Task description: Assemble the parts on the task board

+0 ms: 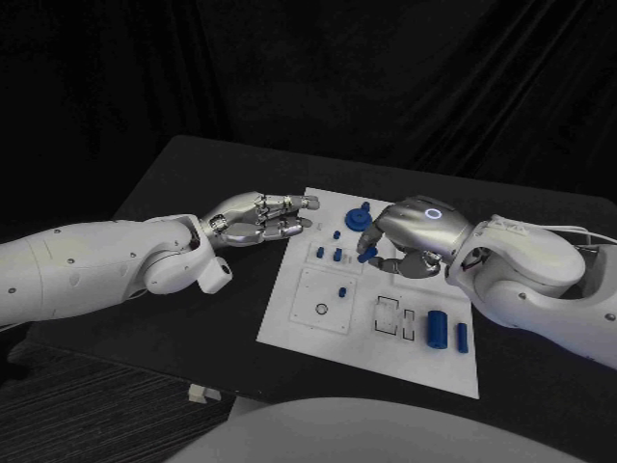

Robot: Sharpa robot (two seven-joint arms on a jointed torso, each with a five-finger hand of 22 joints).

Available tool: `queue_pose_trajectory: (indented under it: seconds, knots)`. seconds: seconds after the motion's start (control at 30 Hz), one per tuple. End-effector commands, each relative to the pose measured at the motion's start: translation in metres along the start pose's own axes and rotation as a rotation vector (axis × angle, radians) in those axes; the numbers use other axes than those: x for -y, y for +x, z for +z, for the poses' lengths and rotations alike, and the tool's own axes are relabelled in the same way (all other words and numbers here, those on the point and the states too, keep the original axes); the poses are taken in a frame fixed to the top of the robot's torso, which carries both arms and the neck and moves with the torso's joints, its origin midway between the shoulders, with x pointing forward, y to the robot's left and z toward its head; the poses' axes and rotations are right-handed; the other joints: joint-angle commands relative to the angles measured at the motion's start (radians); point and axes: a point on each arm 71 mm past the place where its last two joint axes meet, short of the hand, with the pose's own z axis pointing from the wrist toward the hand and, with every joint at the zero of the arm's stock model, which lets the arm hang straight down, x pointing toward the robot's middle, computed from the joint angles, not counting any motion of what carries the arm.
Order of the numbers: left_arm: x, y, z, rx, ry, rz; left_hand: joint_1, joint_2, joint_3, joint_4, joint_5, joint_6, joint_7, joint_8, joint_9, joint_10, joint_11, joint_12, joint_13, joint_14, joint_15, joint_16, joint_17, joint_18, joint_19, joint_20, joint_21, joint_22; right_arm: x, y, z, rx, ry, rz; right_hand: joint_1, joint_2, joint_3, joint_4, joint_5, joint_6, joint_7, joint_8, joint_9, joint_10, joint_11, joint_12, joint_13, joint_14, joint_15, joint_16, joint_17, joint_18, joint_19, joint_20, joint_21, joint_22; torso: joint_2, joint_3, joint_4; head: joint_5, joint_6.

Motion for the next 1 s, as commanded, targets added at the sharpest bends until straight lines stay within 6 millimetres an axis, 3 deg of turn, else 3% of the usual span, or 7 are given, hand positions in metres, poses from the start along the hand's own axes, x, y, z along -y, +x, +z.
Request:
queue_pose_trajectory:
  seconds: [0.03, 0.13, 0.2, 0.37, 0.53, 0.7, 1.0]
  knots:
    - [0.004, -0.002, -0.001, 0.034, 0.060, 0.015, -0.057, 0.012, -0.030, 0.001, -0.044, -0.127, -0.037, -0.013, -0.012, -0.047, -0.044, -0.057, -0.009, -0.017, -0.021, -0.031, -0.009, 0.019, -0.046, -0.028, -0.016, -0.117, -0.010, 0.008, 0.005, -0.018, -0.061, -0.084, 0.004, -0.003, 0.004, -0.007, 0.006, -0.007, 0.001, -0.007, 0.001, 0.003, 0.004, -0.008, -0.001, 0.006, -0.001, 0.009, 0.005, -0.001, 0.010, -0.001, 0.012, 0.070, 0.000, -0.0001, 0.0008, 0.008, 0.000]
    - [0.004, -0.003, -0.003, 0.047, 0.069, 0.025, -0.107, 0.025, -0.076, 0.001, -0.093, -0.210, -0.089, -0.020, -0.019, -0.072, -0.097, -0.116, -0.018, -0.017, -0.024, -0.031, -0.009, 0.003, -0.120, 0.003, -0.050, -0.425, -0.017, 0.014, 0.010, -0.025, -0.081, -0.081, 0.005, -0.002, 0.005, -0.008, 0.006, -0.008, 0.002, -0.007, 0.001, 0.003, 0.004, -0.009, -0.001, 0.006, -0.001, 0.010, 0.006, -0.001, 0.010, -0.002, 0.012, 0.070, 0.000, -0.0002, 0.0002, 0.016, 0.000]
    - [0.005, -0.005, -0.004, 0.061, 0.077, 0.031, -0.127, 0.028, -0.098, 0.001, -0.128, -0.252, -0.132, -0.023, -0.023, -0.085, -0.135, -0.151, -0.025, -0.017, -0.006, -0.031, -0.009, 0.002, -0.120, 0.086, -0.049, -0.424, -0.023, 0.019, 0.014, -0.027, -0.097, -0.077, 0.005, -0.003, 0.007, -0.009, 0.007, -0.010, 0.002, -0.009, 0.002, 0.003, 0.004, -0.010, -0.001, 0.007, -0.001, 0.011, 0.007, -0.001, 0.010, -0.001, 0.015, 0.070, 0.000, -0.0004, 0.0006, 0.016, 0.000]
    - [0.005, -0.007, -0.005, 0.105, 0.091, 0.002, -0.144, 0.033, -0.124, 0.000, -0.167, -0.319, -0.263, -0.031, -0.031, -0.095, -0.134, -0.181, -0.033, -0.017, 0.010, -0.031, -0.009, 0.013, -0.120, 0.102, -0.050, -0.433, -0.033, 0.025, 0.021, -0.031, -0.124, -0.068, 0.003, -0.004, 0.008, -0.011, 0.007, -0.012, 0.003, -0.010, 0.002, 0.003, 0.005, -0.011, -0.001, 0.011, -0.001, 0.019, 0.015, -0.003, 0.014, -0.001, 0.027, 0.073, 0.000, -0.0001, -0.0002, 0.016, 0.000]
    - [0.005, -0.009, -0.006, 0.134, 0.105, -0.007, -0.129, 0.033, -0.125, 0.000, -0.154, -0.323, -0.250, -0.031, -0.031, -0.095, -0.140, -0.181, -0.033, -0.017, 0.000, -0.031, -0.009, 0.015, -0.121, 0.068, -0.052, -0.450, -0.041, 0.029, 0.028, -0.042, -0.144, -0.071, -0.001, -0.007, 0.016, -0.015, 0.008, -0.023, 0.006, -0.019, 0.002, -0.002, 0.008, -0.020, -0.003, 0.011, 0.001, 0.021, 0.015, -0.004, 0.013, 0.000, 0.034, 0.073, 0.000, -0.0002, 0.0003, 0.019, 0.000]
    - [0.004, -0.009, -0.006, 0.145, 0.113, -0.011, -0.129, 0.042, -0.131, 0.001, -0.154, -0.346, -0.191, -0.034, -0.034, -0.095, -0.174, -0.181, -0.033, -0.017, -0.060, -0.031, -0.009, 0.007, -0.122, -0.091, -0.055, -0.467, -0.049, 0.035, 0.034, -0.068, -0.163, -0.081, -0.003, -0.008, 0.019, -0.017, 0.005, -0.027, 0.008, -0.023, 0.002, -0.004, 0.010, -0.023, -0.003, 0.010, 0.003, 0.021, 0.014, -0.004, 0.013, 0.000, 0.036, 0.073, 0.000, -0.0004, 0.0006, 0.021, 0.000]
    - [0.002, -0.008, -0.007, 0.136, 0.101, -0.026, -0.124, 0.053, -0.129, 0.000, -0.142, -0.343, -0.155, -0.034, -0.034, -0.095, -0.164, -0.181, -0.033, -0.017, -0.048, -0.031, -0.009, -0.029, -0.122, -0.113, -0.055, -0.467, -0.055, 0.043, 0.039, -0.127, -0.173, -0.092, -0.006, -0.010, 0.037, -0.028, 0.005, -0.046, 0.015, -0.040, -0.001, -0.010, 0.015, -0.036, -0.003, -0.002, 0.008, 0.009, -0.001, -0.003, 0.001, 0.003, 0.032, 0.071, 0.000, -0.0003, -0.0003, 0.025, 0.000]
